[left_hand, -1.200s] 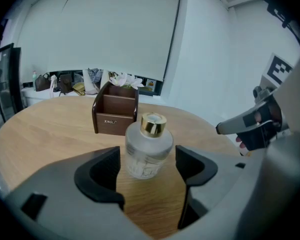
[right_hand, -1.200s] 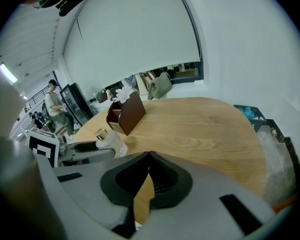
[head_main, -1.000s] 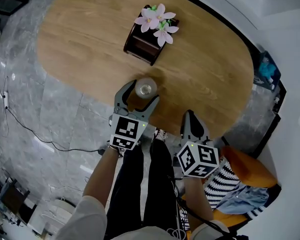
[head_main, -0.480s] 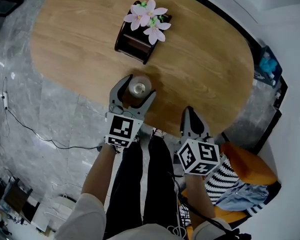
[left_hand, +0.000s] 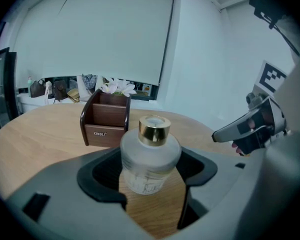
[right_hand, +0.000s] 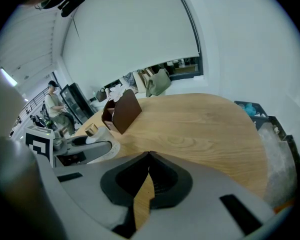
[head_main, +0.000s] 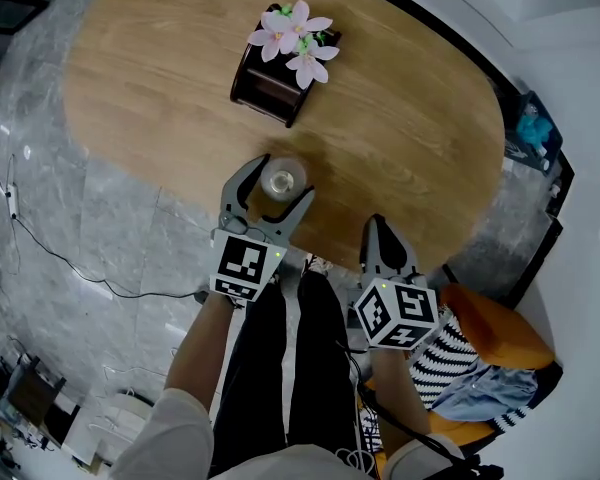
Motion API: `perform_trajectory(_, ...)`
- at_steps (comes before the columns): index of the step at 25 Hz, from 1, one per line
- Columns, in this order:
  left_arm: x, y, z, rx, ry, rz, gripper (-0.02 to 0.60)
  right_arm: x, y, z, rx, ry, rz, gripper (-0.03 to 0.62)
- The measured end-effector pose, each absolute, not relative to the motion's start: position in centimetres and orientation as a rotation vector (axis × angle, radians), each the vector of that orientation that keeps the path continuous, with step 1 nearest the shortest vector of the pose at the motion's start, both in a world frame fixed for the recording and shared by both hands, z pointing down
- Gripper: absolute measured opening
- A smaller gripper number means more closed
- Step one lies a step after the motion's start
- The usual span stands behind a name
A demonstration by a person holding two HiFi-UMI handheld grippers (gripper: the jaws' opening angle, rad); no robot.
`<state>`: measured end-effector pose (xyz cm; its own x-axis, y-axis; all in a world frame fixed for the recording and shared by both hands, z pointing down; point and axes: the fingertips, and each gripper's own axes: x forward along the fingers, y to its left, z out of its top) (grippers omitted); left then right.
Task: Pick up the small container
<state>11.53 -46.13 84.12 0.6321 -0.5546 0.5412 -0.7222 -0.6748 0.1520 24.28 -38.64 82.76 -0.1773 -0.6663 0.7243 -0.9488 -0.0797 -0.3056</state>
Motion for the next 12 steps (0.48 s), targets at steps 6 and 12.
perform_trajectory(6, 11.6, -45.0, 79.5, 2.479, -1.023, 0.619, 0.334, 24.5, -38.8, 79.4, 1.799, -1.872, 1.102, 0.023)
perform_trajectory(12, 11.3, -42.9, 71.5, 2.446, -1.045, 0.610, 0.334, 25.0, -38.1, 72.7, 1.865, -1.883, 1.063, 0.023)
